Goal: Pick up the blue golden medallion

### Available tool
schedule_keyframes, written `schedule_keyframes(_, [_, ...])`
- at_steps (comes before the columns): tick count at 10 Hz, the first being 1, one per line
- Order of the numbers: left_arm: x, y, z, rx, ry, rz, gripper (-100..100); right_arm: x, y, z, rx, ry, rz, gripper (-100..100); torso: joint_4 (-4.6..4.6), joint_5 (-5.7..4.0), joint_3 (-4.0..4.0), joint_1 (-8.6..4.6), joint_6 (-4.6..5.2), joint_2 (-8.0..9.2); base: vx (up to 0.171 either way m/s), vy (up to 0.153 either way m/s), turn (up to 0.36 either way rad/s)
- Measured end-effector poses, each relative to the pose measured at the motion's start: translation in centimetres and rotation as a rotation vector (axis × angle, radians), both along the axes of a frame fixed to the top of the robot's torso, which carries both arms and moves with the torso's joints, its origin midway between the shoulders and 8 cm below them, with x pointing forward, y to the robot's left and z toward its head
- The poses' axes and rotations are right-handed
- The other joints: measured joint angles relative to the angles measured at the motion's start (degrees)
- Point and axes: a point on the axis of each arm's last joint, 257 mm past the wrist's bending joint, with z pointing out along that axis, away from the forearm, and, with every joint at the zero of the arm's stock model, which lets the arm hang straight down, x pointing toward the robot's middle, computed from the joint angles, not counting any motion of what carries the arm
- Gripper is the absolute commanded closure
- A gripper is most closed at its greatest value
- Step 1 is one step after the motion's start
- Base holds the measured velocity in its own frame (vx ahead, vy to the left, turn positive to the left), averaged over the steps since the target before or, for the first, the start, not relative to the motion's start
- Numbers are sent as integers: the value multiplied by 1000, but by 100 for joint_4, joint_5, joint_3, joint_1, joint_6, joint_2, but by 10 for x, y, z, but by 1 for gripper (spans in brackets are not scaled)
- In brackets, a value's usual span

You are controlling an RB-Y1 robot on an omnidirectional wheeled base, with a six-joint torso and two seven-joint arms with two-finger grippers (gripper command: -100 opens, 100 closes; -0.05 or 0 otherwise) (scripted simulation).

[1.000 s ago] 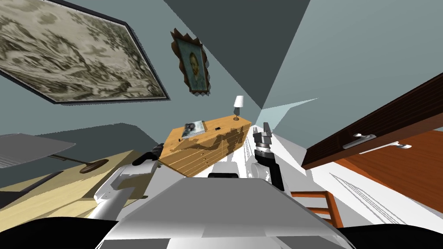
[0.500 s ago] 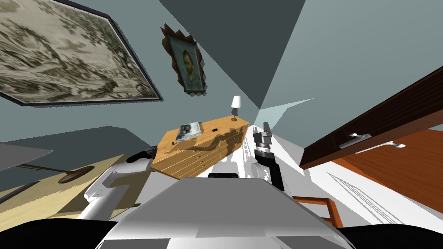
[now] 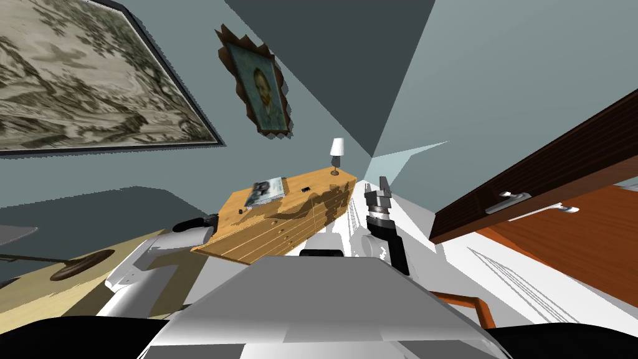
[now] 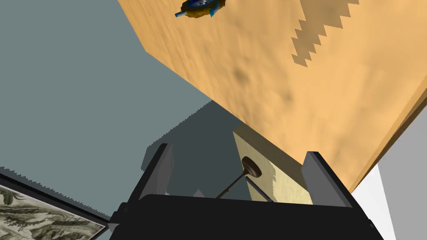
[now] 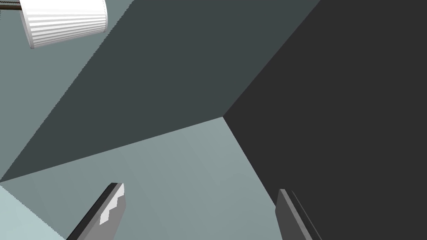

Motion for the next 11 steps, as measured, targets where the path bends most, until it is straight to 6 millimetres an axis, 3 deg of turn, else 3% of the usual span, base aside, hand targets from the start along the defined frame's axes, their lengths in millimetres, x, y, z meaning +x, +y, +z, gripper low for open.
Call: schedule_keyframes(11, [-47,22,-13,-267,-45,341,-100,0,0,0,0,0,0,0,-1,4,-3,18,0,-5,87,-20,-34])
